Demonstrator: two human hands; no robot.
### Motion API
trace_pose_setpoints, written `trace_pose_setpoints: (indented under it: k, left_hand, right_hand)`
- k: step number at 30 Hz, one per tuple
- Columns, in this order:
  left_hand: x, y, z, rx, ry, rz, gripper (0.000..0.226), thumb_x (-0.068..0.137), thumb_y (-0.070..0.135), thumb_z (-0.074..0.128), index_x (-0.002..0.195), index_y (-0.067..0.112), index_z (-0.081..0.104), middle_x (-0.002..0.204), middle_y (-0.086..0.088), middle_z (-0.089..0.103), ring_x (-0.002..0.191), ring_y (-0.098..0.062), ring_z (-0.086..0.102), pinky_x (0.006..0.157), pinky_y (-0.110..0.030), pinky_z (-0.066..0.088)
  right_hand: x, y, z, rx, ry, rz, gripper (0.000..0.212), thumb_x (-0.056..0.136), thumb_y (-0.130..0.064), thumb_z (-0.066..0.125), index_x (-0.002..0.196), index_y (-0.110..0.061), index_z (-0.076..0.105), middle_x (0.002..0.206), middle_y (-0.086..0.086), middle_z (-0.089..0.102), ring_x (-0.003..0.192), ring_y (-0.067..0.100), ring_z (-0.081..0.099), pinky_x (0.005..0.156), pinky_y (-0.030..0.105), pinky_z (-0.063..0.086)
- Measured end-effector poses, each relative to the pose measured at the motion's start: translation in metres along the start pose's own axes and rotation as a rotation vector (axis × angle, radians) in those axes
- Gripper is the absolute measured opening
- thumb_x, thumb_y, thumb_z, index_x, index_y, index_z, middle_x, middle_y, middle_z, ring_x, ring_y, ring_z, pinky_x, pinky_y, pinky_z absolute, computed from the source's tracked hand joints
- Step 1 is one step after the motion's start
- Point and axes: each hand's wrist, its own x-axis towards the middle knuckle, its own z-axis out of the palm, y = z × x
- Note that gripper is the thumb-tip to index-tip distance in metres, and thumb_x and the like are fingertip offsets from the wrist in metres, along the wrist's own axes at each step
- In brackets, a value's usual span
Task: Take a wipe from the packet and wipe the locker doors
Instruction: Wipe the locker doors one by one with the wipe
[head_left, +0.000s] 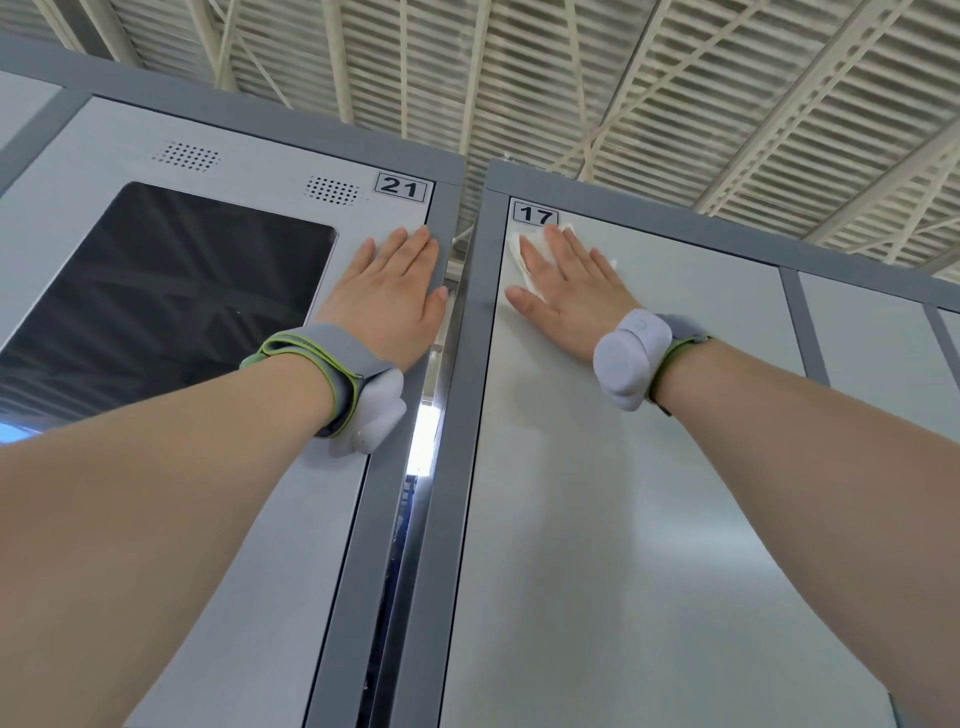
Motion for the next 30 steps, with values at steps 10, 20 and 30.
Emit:
trace_pose_setpoints:
  k: [10, 20, 30]
  left_hand:
    - [0.001, -0.003, -0.002, -0.013, -0.035, 0.027, 0.054, 0.102, 0.025, 0.026, 0.15, 0.007, 0.009, 0.159, -0.004, 0.002, 0.146, -0.019, -0.001, 0.114, -0.031, -0.005]
    - [0.001, -0.009, -0.005, -0.017, -0.039, 0.07, 0.054, 0.101, 0.02, 0.029, 0.15, 0.008, 0.01, 0.159, -0.004, 0.004, 0.146, -0.019, 0.001, 0.115, -0.029, -0.003]
    - [-0.009, -0.014, -0.002, 0.08, -0.001, 0.085, 0.055, 0.102, 0.026, 0.027, 0.151, 0.009, 0.008, 0.159, -0.003, 0.003, 0.146, -0.021, 0.0, 0.115, -0.032, -0.006]
  right_hand:
    - [0.015, -0.013, -0.001, 0.064, 0.013, 0.065, 0.062, 0.097, -0.055, 0.018, 0.151, -0.03, 0.0, 0.158, 0.005, -0.013, 0.145, 0.019, -0.014, 0.116, 0.036, -0.009]
    - [0.033, -0.016, -0.005, 0.06, 0.014, 0.088, 0.063, 0.097, -0.057, 0.019, 0.151, -0.031, 0.001, 0.159, 0.007, -0.011, 0.145, 0.02, -0.012, 0.116, 0.037, -0.007]
    - [0.011, -0.03, 0.0, 0.055, 0.017, -0.006, 0.063, 0.096, -0.058, 0.019, 0.15, -0.032, 0.002, 0.159, 0.004, -0.012, 0.145, 0.019, -0.013, 0.116, 0.036, -0.008]
